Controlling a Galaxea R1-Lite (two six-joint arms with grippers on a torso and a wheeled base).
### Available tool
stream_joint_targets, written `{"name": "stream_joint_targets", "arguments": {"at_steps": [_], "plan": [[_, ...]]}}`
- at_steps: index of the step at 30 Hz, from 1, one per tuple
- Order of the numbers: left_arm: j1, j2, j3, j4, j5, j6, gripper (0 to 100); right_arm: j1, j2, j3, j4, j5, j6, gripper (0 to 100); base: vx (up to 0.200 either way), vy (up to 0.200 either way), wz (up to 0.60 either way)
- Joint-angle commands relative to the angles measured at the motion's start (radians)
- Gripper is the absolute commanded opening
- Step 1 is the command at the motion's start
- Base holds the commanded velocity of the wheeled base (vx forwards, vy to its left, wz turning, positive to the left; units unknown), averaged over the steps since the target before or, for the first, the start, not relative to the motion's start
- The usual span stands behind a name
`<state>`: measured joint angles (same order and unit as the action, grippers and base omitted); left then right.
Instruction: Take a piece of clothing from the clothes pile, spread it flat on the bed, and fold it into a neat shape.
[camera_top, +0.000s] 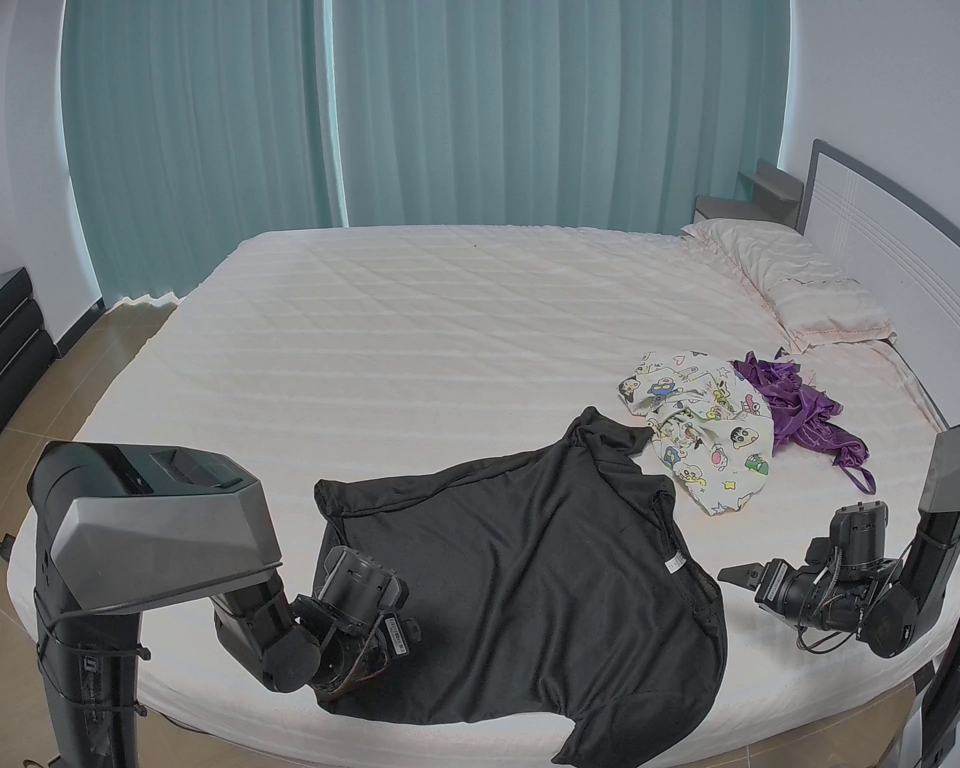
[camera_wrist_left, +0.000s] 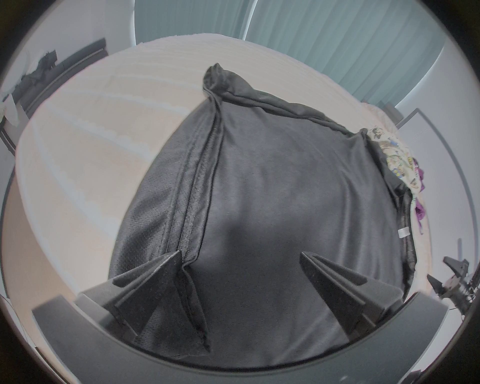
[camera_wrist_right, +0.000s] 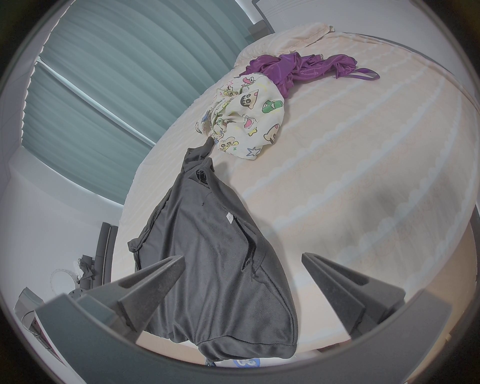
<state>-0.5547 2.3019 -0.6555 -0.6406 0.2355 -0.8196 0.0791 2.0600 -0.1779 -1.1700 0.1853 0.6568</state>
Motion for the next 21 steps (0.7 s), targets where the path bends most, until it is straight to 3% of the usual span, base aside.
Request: {"name": "stream_joint_targets", "arguments": {"at_steps": [1, 5, 13, 18, 21], "plan": [[0.024, -0.016, 0.011, 0.015, 0.065, 0.023, 100, 0.001, 0.002, 0.001, 0.0, 0.0, 0.0, 100, 0.0, 0.0, 0.0], [0.052, -0.064, 0.066, 0.009, 0.071, 0.066, 100, 0.001, 0.0, 0.001, 0.0, 0.0, 0.0, 100, 0.0, 0.0, 0.0], [0.179, -0.136, 0.143, 0.007, 0.062, 0.114, 100, 0.001, -0.001, 0.006, 0.0, 0.0, 0.0, 100, 0.0, 0.0, 0.0], [0.328, -0.173, 0.201, 0.007, -0.036, 0.208, 100, 0.007, 0.002, 0.008, 0.0, 0.0, 0.0, 100, 0.0, 0.0, 0.0], [0.381, -0.233, 0.206, 0.012, -0.133, 0.211, 100, 0.013, 0.0, 0.011, 0.0, 0.0, 0.0, 100, 0.0, 0.0, 0.0]]}}
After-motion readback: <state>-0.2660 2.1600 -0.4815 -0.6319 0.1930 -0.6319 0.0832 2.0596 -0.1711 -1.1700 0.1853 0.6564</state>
